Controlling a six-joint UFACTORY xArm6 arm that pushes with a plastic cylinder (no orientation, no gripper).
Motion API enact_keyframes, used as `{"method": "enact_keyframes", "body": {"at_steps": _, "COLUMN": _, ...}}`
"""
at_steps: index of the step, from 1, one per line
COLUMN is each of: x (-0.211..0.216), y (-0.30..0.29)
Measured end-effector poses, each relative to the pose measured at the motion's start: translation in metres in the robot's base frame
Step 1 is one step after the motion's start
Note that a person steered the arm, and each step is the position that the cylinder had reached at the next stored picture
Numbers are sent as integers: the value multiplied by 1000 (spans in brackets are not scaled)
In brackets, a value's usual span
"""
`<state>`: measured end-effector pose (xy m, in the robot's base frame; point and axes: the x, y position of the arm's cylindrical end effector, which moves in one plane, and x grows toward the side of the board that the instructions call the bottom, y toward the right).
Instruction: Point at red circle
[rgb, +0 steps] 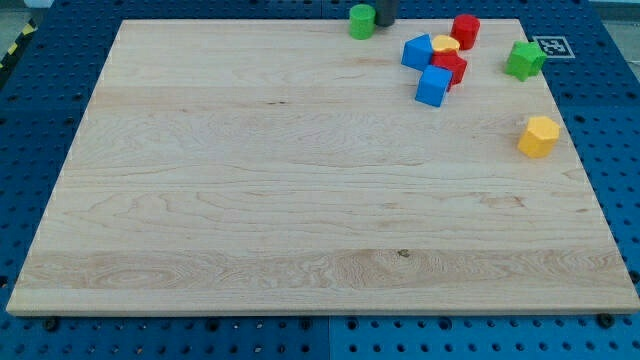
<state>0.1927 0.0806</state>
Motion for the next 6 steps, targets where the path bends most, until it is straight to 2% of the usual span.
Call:
{"method": "enact_keyframes", "body": {"at_steps": 3, "x": 1, "y": -107}}
{"method": "enact_keyframes", "body": {"at_steps": 6, "x": 0, "y": -12}}
